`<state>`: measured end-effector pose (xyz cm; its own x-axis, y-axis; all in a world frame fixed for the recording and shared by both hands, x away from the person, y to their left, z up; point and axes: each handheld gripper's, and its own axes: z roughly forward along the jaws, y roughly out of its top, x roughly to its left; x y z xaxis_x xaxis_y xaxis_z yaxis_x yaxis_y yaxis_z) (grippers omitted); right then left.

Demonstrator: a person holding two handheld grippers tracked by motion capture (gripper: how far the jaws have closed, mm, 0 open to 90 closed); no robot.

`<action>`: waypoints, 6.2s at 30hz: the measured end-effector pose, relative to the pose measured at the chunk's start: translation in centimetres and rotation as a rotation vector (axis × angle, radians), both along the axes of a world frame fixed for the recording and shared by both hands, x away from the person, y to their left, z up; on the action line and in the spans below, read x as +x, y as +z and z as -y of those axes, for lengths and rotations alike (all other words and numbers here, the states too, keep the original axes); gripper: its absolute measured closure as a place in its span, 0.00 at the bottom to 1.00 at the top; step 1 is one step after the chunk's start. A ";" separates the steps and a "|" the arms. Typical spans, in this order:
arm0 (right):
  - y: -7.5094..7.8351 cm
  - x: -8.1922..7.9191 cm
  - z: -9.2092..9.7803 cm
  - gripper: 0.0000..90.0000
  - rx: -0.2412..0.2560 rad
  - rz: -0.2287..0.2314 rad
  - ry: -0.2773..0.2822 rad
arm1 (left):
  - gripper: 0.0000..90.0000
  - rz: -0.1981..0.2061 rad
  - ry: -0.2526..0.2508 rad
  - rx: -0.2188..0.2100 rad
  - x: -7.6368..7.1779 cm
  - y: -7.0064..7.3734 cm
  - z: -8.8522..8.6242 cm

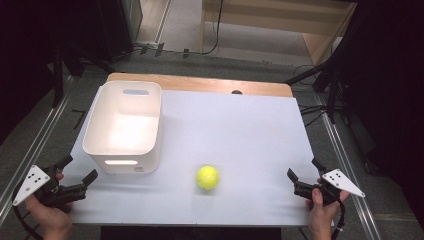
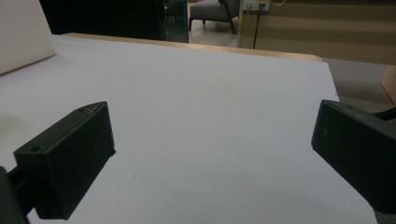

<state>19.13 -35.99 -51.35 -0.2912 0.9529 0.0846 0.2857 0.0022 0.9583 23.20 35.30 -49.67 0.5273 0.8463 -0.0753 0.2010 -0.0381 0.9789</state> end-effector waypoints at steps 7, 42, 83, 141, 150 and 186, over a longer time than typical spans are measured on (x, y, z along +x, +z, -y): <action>0.4 0.0 0.0 0.00 0.021 -0.034 0.084 | 0.00 -0.003 -0.002 0.007 0.0 -0.1 0.2; 3.6 4.3 -7.3 0.00 -0.128 -0.208 0.355 | 0.00 -0.002 -0.012 0.010 0.0 -0.2 0.3; 6.1 7.4 -17.5 0.00 -0.328 -0.360 0.641 | 0.00 -0.004 -0.026 0.027 0.1 -0.2 0.5; 4.2 8.8 -24.8 0.14 -0.610 -0.552 0.822 | 0.00 -0.008 -0.027 0.038 0.1 -0.2 0.6; 3.8 8.8 -25.3 0.14 -0.626 -0.590 0.840 | 0.00 -0.009 -0.026 0.040 0.1 -0.1 0.5; 5.1 9.5 -25.1 0.25 -0.591 -0.605 0.879 | 0.00 -0.011 -0.026 0.029 0.2 -0.2 0.5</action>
